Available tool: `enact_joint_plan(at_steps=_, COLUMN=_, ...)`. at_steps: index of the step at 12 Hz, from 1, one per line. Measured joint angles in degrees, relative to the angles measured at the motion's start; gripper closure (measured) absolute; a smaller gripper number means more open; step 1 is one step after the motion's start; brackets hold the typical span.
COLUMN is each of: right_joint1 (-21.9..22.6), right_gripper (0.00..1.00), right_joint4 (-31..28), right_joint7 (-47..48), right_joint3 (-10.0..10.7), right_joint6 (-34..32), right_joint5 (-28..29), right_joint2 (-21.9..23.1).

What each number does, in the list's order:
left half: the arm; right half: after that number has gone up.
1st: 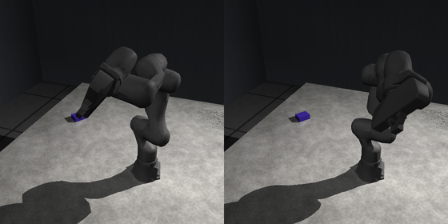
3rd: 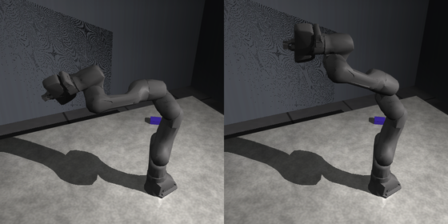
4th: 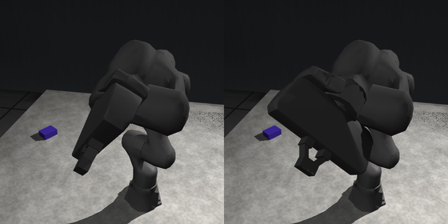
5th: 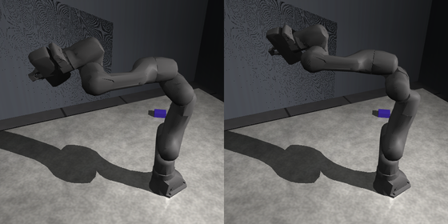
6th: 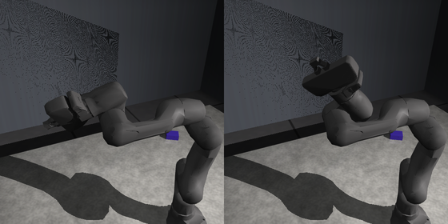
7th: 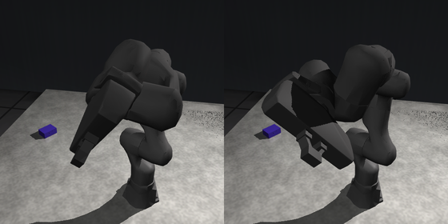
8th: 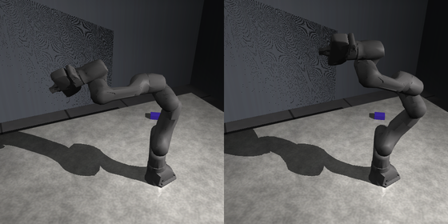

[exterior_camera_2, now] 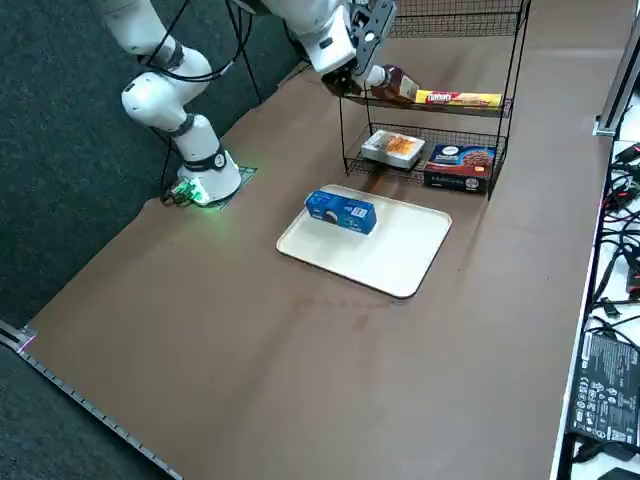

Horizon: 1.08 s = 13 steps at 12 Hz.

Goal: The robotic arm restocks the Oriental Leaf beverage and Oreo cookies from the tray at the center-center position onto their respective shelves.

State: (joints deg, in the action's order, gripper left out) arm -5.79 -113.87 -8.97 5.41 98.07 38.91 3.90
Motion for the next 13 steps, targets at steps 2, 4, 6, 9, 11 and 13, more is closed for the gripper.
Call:
enact_joint_plan(at_steps=2, right_joint1=-1.6, right_gripper=0.00, right_joint4=0.0, right_joint7=-0.1, right_joint3=0.0, right_joint6=-0.4, right_joint5=-4.9, right_joint2=-0.6)
enact_joint_plan(at_steps=4, right_joint1=-2.4, right_gripper=0.00, right_joint4=-0.1, right_joint7=-1.1, right_joint3=0.0, right_joint6=-0.6, right_joint5=-10.6, right_joint2=-2.0)
enact_joint_plan(at_steps=6, right_joint1=-2.5, right_gripper=0.00, right_joint4=-0.4, right_joint7=-2.7, right_joint3=0.0, right_joint6=-0.1, right_joint5=-16.4, right_joint2=-4.0)
enact_joint_plan(at_steps=9, right_joint1=-2.2, right_gripper=0.00, right_joint4=-3.4, right_joint7=-3.5, right_joint3=-0.3, right_joint6=6.5, right_joint5=-22.5, right_joint2=-7.3)
enact_joint_plan(at_steps=11, right_joint1=-1.3, right_gripper=0.00, right_joint4=-5.6, right_joint7=-3.7, right_joint3=-0.6, right_joint6=11.4, right_joint5=-24.6, right_joint2=-8.6)
enact_joint_plan(at_steps=13, right_joint1=0.0, right_gripper=0.00, right_joint4=-6.6, right_joint7=-3.7, right_joint3=-0.8, right_joint6=14.9, right_joint5=-25.6, right_joint2=-10.5)
